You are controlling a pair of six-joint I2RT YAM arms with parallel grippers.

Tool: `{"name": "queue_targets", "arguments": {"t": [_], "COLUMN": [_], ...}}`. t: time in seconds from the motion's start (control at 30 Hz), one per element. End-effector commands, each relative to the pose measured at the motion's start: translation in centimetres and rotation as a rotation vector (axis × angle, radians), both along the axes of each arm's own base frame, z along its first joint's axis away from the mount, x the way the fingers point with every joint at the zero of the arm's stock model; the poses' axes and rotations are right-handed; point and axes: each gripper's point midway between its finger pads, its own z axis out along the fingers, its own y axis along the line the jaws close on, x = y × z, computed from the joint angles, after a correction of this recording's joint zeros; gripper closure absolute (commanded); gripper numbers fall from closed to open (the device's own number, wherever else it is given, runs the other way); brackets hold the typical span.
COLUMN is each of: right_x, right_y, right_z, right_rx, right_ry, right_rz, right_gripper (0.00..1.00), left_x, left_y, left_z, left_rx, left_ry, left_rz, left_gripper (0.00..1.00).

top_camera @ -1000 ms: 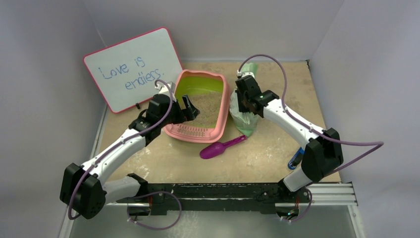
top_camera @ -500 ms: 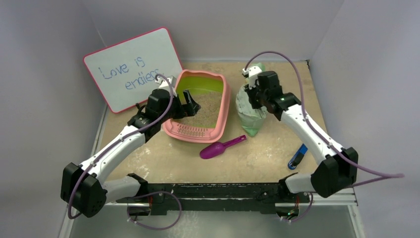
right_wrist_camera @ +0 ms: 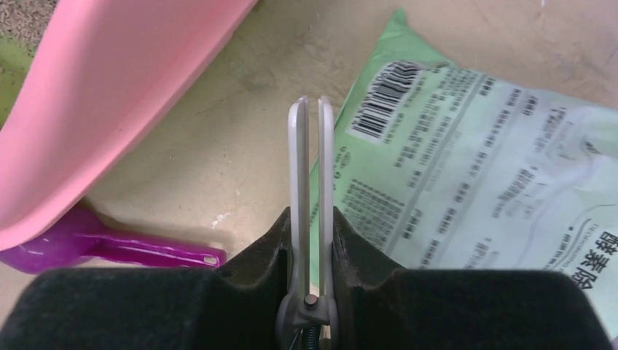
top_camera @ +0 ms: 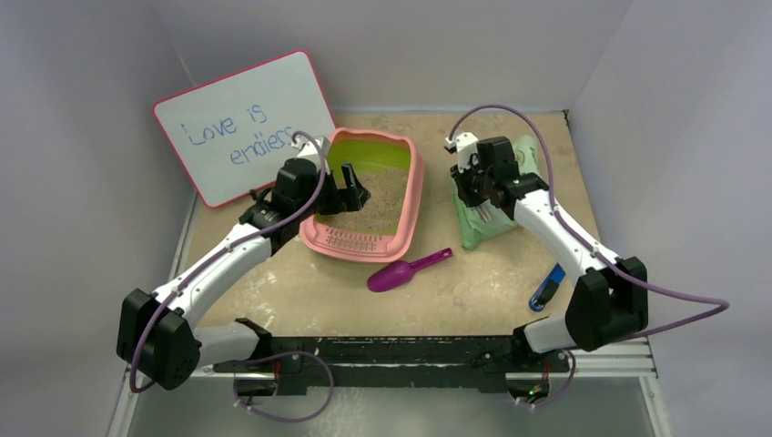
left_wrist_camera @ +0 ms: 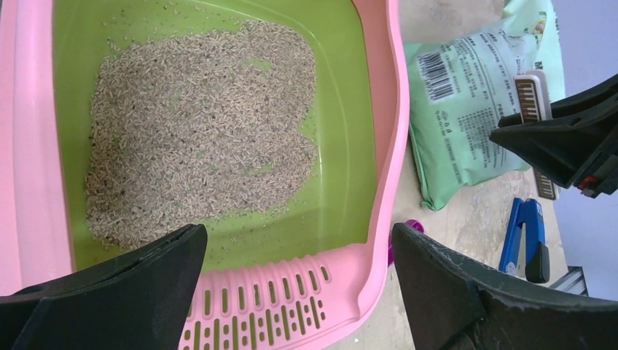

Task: Fill the litter box with clean litter
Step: Remove the clamp from the cat litter bag.

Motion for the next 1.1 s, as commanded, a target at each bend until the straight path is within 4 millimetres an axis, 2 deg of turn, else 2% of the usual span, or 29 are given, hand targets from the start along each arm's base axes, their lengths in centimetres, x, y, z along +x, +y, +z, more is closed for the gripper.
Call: {"name": "queue_targets", "arguments": {"t": [0.0, 0.13, 0.27, 0.4, 0.5, 0.53, 0.6, 0.73, 0.87, 1.07], "right_x": [1.6, 1.6, 1.0, -1.2, -3.2, -3.7, -4.1, -3.7, -2.2, -1.7], "right_y": [-0.4, -1.4, -3.7, -8.2, -15.3, -17.4, -20.5, -25.2, -27.9, -30.6], "right_z": [1.7, 2.6, 5.1, 6.6, 6.8, 6.5, 5.5, 3.1, 2.0, -3.4], "right_rx": [0.051, 0.072, 0.111, 0.147, 0.056, 0.034, 0.041, 0.03, 0.046, -0.089], "right_ry": [-0.085, -0.11, -0.191, -0.262, -0.329, -0.324, -0.282, -0.225, -0.186, -0.039], "right_rz": [-0.087, -0.167, -0.31, -0.549, -0.857, -0.93, -1.007, -1.145, -1.175, -1.259], "right_gripper": [1.0, 1.0, 1.0, 1.0, 1.0, 1.0, 1.0, 1.0, 1.0, 1.0], "left_x": [1.0, 1.2, 1.3, 1.3, 1.3, 1.3, 1.2, 0.9, 0.4, -0.5], "left_y": [-0.6, -0.7, -0.9, -0.8, -0.8, -0.8, -1.0, -1.0, -0.4, 0.4], "left_z": [2.9, 3.0, 3.3, 4.2, 4.8, 5.0, 5.4, 6.9, 8.0, 8.1], "left_rx": [-0.019, -0.029, -0.034, -0.041, -0.046, -0.049, -0.058, -0.075, -0.08, -0.05], "left_ry": [-0.082, -0.091, -0.097, -0.118, -0.132, -0.135, -0.141, -0.177, -0.208, -0.214], "left_rz": [-0.015, -0.016, -0.019, -0.019, -0.019, -0.02, -0.03, -0.039, -0.03, -0.027], "left_gripper": [0.01, 0.01, 0.01, 0.01, 0.01, 0.01, 0.01, 0.01, 0.01, 0.01]}}
